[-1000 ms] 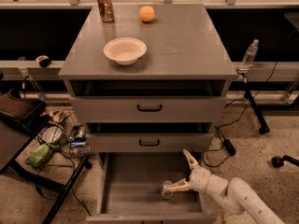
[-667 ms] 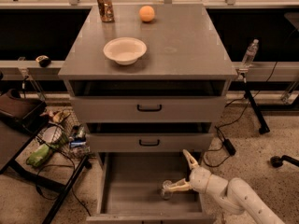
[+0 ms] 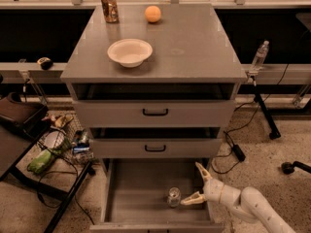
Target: Pick 7up can from bottom drawer and place on counter
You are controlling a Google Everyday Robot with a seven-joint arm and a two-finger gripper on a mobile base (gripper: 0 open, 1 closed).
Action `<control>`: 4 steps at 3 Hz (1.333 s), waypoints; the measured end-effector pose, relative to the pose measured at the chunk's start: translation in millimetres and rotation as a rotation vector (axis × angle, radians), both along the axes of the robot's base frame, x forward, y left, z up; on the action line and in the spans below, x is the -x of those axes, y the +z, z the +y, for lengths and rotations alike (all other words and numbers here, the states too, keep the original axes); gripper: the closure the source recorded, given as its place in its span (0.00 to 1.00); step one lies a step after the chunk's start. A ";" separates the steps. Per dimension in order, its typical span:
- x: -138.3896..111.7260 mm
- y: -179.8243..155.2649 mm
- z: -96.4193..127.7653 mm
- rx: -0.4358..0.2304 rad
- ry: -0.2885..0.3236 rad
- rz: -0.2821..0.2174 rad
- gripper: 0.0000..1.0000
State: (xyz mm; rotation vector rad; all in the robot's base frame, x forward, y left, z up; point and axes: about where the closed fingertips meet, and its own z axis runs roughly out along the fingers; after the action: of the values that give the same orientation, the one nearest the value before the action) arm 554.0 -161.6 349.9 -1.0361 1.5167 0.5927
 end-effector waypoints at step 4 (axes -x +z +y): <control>-0.4 -163.2 9.6 0.040 0.148 0.083 0.00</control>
Offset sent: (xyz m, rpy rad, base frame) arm 0.0068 -0.0224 -0.1473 -0.0556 0.0334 0.0917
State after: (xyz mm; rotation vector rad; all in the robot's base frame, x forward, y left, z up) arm 554.3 -152.0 186.7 -1.1750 1.5379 0.7189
